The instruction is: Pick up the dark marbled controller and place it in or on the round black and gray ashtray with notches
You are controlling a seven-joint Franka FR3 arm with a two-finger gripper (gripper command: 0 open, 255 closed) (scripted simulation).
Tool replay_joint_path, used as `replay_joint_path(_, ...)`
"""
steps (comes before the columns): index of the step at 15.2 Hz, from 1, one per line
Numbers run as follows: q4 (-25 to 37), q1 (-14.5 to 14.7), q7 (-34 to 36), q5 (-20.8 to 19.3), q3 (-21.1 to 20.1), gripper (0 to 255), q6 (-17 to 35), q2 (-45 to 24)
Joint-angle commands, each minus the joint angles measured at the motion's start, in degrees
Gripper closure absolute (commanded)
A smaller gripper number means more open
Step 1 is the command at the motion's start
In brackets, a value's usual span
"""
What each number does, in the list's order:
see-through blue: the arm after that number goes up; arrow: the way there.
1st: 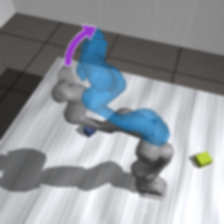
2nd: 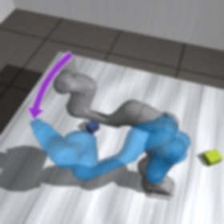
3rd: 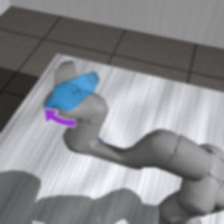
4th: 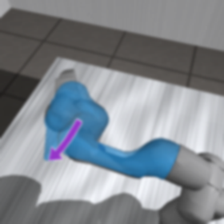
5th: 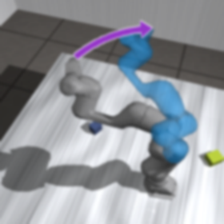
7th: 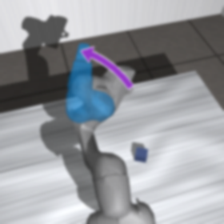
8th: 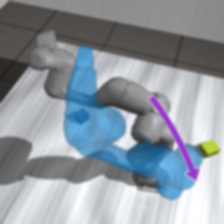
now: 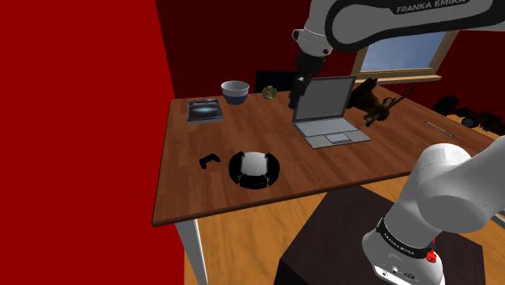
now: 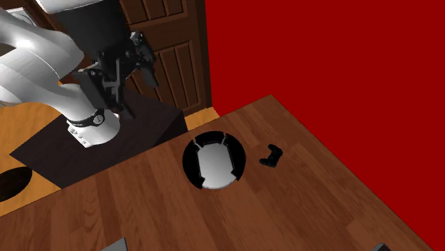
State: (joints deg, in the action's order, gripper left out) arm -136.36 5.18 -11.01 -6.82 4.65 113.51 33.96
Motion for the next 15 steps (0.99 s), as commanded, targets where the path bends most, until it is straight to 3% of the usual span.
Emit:
replay_joint_path(1,0.6,0.9,-2.2,0.2,0.8,0,3.6,-3.7)
replay_joint_path(15,8.3,6.9,-17.3,5.7,2.3,0,24.4,-30.8)
